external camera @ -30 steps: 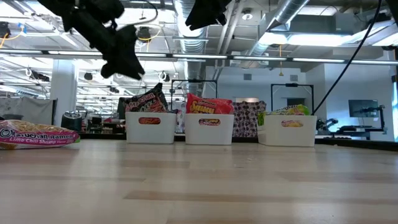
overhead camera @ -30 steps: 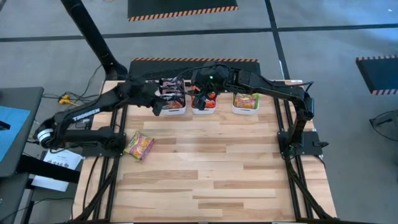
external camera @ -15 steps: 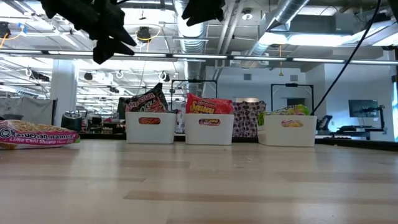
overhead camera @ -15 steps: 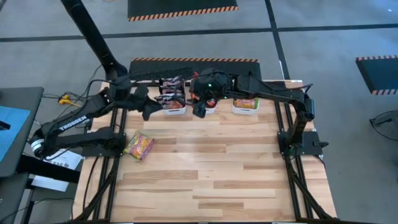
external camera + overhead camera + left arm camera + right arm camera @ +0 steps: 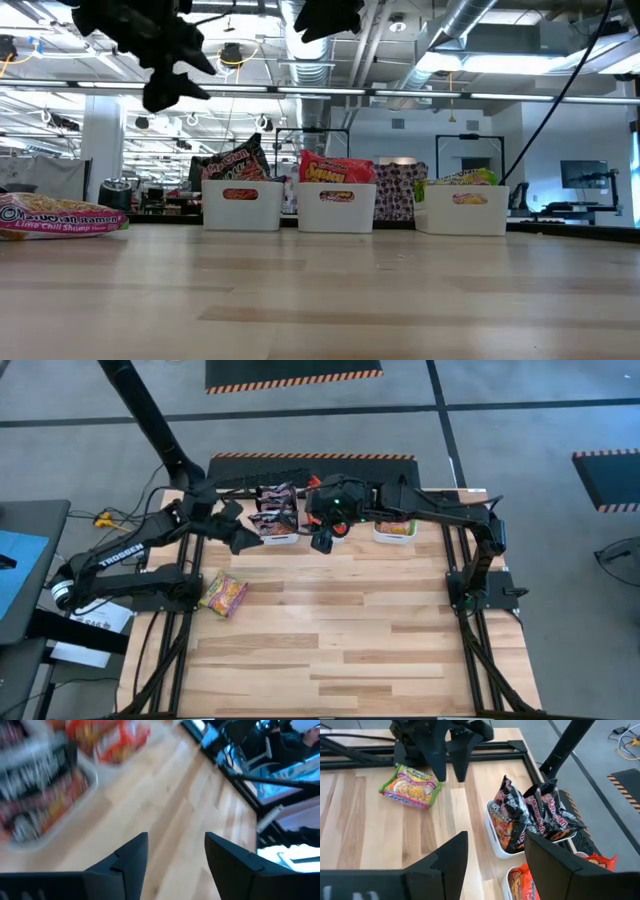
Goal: Sort Maruchan noodles
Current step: Put the green noodle pack into the right white bin
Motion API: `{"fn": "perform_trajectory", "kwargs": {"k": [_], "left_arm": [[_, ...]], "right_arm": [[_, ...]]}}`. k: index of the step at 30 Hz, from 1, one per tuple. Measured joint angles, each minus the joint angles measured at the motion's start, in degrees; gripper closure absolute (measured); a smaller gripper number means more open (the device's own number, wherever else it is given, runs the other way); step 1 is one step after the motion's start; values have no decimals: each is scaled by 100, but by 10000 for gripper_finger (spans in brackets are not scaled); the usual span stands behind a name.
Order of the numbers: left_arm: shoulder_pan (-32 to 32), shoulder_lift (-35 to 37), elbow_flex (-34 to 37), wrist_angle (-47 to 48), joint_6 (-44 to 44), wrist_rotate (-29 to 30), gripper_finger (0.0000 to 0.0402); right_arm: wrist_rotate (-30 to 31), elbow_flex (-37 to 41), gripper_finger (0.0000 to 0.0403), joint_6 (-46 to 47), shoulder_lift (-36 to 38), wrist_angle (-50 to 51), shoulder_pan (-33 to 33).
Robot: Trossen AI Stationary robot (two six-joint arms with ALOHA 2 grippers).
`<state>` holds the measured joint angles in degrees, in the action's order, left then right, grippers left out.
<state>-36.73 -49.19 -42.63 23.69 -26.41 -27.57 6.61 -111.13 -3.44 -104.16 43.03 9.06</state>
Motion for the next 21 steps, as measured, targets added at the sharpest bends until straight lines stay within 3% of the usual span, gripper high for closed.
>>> {"fn": "perform_trajectory", "kwargs": {"k": [8,18,21], "left_arm": [[368,11,0,1499,-822,-420,219],[1908,11,0,2464,-2491,262,220],[2379,11,0,2813,-2907,709,220]], "right_arm": [[-2,0,184,-2,0,154,-46],[-4,0,184,39,0,344,46],[-3,0,184,42,0,386,46]]}}
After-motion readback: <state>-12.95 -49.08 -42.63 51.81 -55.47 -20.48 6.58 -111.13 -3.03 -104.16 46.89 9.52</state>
